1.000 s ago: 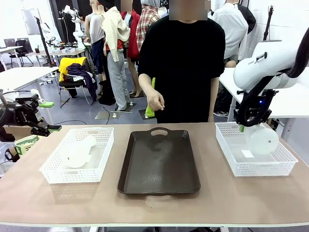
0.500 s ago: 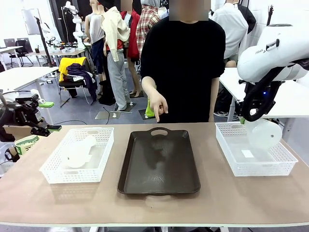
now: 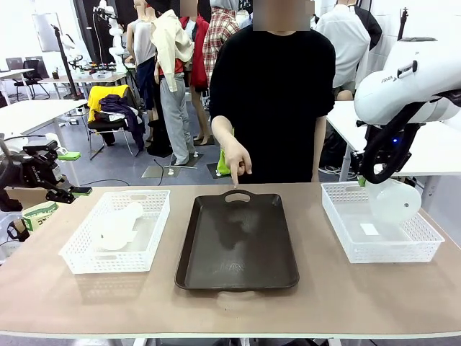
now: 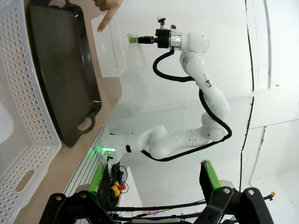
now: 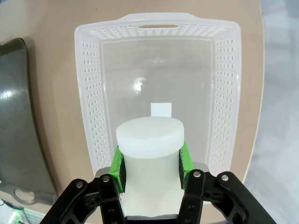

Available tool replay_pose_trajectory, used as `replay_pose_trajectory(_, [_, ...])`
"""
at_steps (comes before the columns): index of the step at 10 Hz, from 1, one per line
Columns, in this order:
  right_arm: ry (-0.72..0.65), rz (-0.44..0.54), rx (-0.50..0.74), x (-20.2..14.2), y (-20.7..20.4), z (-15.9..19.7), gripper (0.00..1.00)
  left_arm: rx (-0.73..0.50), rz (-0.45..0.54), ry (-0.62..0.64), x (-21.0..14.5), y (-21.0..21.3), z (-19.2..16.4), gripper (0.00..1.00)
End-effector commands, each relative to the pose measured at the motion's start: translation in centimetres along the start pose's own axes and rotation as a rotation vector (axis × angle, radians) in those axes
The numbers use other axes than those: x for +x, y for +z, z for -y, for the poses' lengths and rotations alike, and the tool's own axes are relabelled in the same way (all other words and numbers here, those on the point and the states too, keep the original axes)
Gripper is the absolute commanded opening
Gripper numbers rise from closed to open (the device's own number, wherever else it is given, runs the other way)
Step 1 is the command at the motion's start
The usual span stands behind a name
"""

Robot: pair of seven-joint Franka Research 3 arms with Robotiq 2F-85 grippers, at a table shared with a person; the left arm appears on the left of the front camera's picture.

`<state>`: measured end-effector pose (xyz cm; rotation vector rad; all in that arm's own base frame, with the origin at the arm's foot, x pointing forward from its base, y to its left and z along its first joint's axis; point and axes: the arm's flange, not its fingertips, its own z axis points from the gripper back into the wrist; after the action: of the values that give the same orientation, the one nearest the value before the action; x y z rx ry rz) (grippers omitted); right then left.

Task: Prepare the laboratory tools.
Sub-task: While moving the picked Big flask to the Handle tray indicated by the person, stop as directed by the person.

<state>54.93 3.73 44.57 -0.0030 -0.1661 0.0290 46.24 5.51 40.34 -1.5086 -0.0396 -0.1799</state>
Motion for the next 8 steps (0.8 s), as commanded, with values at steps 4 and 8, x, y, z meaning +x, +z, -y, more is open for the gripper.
replay_pose_trajectory(4, [0.043,0.051,0.03,0.0,1.2,-1.8,0.0,0.008,0.006,-0.005,0.0,0.0,0.2,1.0])
replay_pose_trajectory(8, [0.268,0.197,0.134,0.9,6.8,-11.5,0.0,0.008,0.006,-0.005,0.0,0.0,0.2,1.0])
